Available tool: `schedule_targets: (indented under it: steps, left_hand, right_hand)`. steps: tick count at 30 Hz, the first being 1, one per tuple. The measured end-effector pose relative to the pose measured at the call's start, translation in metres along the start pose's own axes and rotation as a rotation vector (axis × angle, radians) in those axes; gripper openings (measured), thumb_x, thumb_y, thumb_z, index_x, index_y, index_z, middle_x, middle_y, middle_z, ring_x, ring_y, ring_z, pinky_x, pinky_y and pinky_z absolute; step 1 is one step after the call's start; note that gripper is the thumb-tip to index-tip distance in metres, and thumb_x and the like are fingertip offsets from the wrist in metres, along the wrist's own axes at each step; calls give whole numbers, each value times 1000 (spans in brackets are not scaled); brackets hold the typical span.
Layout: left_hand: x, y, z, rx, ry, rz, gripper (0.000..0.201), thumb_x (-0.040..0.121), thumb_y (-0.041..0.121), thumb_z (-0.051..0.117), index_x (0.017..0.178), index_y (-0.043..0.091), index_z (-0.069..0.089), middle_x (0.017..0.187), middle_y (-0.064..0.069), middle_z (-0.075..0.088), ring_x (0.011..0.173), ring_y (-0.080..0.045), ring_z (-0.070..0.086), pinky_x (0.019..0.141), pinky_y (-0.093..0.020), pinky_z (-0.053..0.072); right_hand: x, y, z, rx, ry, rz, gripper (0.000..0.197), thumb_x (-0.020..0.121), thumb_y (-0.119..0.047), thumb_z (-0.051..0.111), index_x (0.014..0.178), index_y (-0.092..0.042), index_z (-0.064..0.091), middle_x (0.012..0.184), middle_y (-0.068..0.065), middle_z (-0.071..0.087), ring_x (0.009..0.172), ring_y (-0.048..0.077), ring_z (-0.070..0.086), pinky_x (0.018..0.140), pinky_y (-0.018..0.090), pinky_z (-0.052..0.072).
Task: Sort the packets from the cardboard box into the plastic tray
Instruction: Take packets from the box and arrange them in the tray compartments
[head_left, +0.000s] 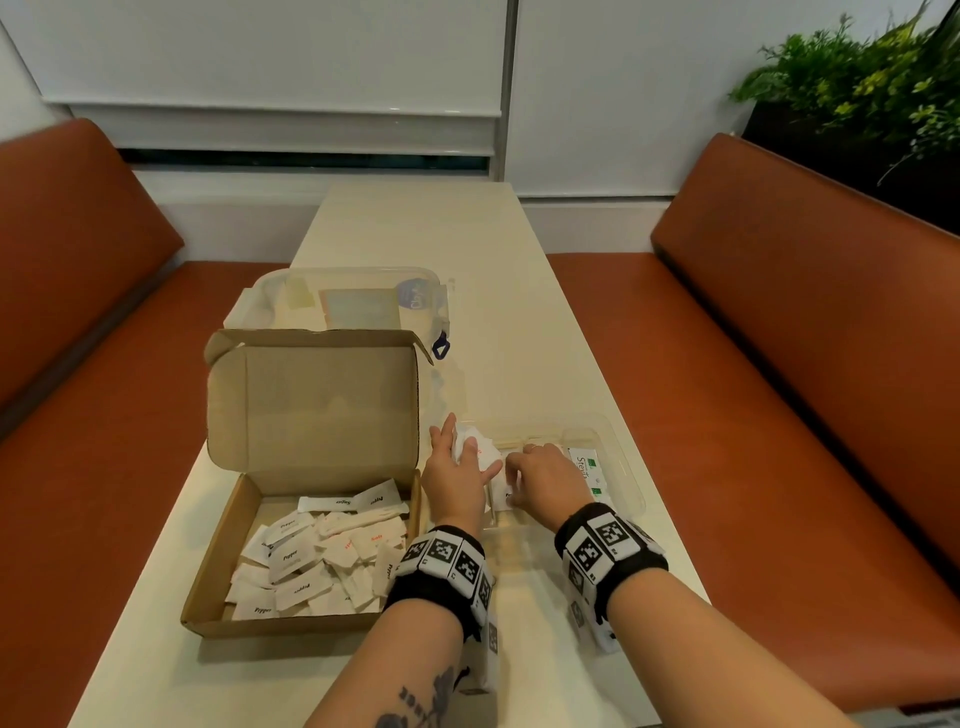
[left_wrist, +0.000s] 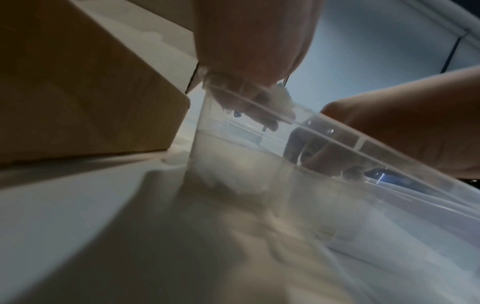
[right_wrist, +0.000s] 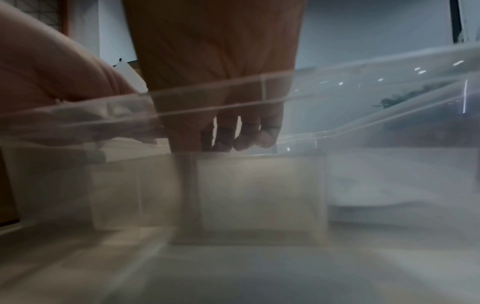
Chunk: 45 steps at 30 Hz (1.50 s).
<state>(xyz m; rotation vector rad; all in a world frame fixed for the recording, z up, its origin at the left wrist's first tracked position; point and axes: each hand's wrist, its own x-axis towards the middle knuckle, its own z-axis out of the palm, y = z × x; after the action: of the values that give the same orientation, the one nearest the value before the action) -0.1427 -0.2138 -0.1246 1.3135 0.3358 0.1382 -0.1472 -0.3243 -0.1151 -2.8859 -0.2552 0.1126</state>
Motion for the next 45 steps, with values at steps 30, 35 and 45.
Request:
schedule_targets:
  steps: [30,35,45]
  left_hand:
    - [-10,16,-9,-170,-174,-122,19,95,3,52,112,7,60,104,-16,63,90,-24,66,61,-29,59]
    - [-11,14,-8,-144,-170,-114,17,92,0,55,105,10,62,100,-14,63,89,-23,65,60,-28,59]
    - [-13,14,-7,-154,-200,-108,21,88,0,61,108,9,63,102,-13,66,94,-27,68,61,-28,59]
  right_hand:
    - [3,-2,-29,1027,184,294,6,81,-7,70,77,-8,65,67,1,63,59,11,58,56,19,48]
    - [0,5,-32,990,170,278,10,84,-7,67,77,-11,63,67,2,62,58,9,57,52,13,46]
    - [-3,9,-32,1073,124,275,14,76,-4,76,76,-10,63,67,2,63,58,11,59,55,15,51]
